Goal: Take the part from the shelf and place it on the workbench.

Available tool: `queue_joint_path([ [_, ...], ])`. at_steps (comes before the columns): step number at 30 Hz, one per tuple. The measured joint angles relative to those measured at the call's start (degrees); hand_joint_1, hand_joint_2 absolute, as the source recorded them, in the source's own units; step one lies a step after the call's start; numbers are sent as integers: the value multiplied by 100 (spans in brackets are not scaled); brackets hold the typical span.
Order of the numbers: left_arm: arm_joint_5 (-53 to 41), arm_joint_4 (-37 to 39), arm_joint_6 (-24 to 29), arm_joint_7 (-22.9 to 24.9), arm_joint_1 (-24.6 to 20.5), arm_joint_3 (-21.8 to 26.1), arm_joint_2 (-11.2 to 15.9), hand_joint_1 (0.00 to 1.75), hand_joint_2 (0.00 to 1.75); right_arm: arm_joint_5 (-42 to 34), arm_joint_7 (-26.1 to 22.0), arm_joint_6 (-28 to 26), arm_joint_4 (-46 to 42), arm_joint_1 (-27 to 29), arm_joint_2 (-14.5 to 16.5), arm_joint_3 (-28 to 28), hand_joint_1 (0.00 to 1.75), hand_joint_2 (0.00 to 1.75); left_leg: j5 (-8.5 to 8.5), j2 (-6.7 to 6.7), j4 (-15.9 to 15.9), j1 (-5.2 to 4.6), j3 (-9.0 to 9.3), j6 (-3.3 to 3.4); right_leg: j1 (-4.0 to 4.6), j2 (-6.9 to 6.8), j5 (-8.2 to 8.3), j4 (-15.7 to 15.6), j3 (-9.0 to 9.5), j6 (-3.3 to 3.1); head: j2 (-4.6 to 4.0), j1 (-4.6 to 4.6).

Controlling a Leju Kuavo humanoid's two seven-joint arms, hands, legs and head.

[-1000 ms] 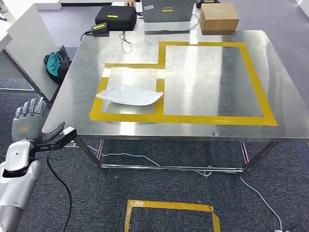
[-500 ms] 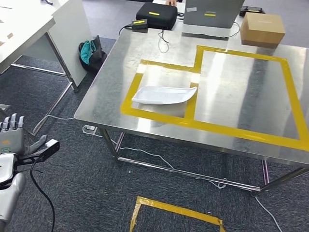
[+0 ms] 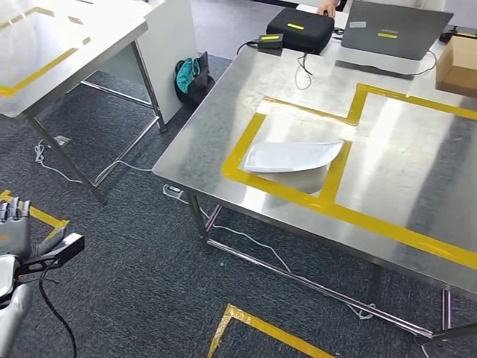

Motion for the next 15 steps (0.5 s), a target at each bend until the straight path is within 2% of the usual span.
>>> queue_joint_path([
  [1,20,-29,-16,7,90,71,7,0,0,-1,3,0,1,8,-2,10,0,0,-116,167,180,-11,-87,-30,-9,-75,11,-31,23,-37,0,-15],
  [2,51,-60,-26,7,178,142,0,0,0,-1,6,-1,1,19,-4,20,0,0,-287,361,484,-18,-230,-51,-8,-150,11,-47,39,-63,0,-32],
  [3,87,-87,-23,-7,274,214,-9,0,0,-1,8,-2,1,28,-4,27,0,0,-476,473,868,-18,-418,-72,-6,-226,4,-53,46,-83,-1,-46],
  [4,129,-111,3,-40,398,283,-21,0,0,-1,9,-4,1,34,-4,32,0,0,-621,518,1229,-9,-596,-91,-7,-302,-6,-53,48,-92,-1,-46],
  [5,187,-133,54,-92,547,350,-31,0,0,-1,10,-12,1,38,-3,34,0,0,-675,536,1452,2,-704,-106,-9,-375,-18,-52,53,-94,-1,-49],
  [6,261,-158,129,-158,705,421,-40,0,0,-1,10,-32,1,41,3,37,0,0,-624,550,1465,13,-704,-118,-12,-447,-31,-51,61,-89,-1,-49],
  [7,351,-197,219,-234,866,509,-52,0,0,-1,10,-62,1,44,15,39,0,0,-486,584,1262,22,-588,-128,-16,-518,-49,-51,75,-75,-1,-50],
  [8,448,-251,307,-318,1021,611,-75,0,0,-1,10,-100,1,45,32,43,0,0,-307,675,896,27,-375,-138,-18,-588,-71,-49,98,-53,-1,-50],
  [9,538,-318,379,-412,1162,729,-119,0,0,-1,12,-148,1,48,52,48,0,0,-171,838,494,17,-144,-150,-3,-655,-103,-41,118,-19,-1,-60],
  [11,662,-486,456,-634,1438,1005,-271,0,0,-1,20,-259,1,56,94,58,0,0,-58,1028,-7,-3,150,-94,35,-783,-182,-32,156,53,-1,-74],
  [12,695,-576,470,-747,1589,1153,-375,0,0,-1,26,-321,1,59,113,62,0,0,-77,1028,-74,-17,187,-48,53,-847,-216,-41,177,84,-1,-81],
  [13,711,-664,477,-848,1750,1302,-471,0,0,-1,33,-374,1,59,133,64,0,0,-85,932,-74,-17,189,12,53,-916,-243,-57,209,110,-1,-76],
  [14,714,-745,480,-921,1905,1438,-562,0,0,-1,40,-414,1,60,148,67,0,0,-92,859,-79,-12,195,50,42,-930,-273,-61,240,140,-1,-75],
  [15,712,-818,478,-967,2025,1557,-638,0,0,-1,44,-438,1,61,158,68,0,0,-93,787,-83,-4,199,88,31,-859,-339,-6,245,166,-1,-69],
])
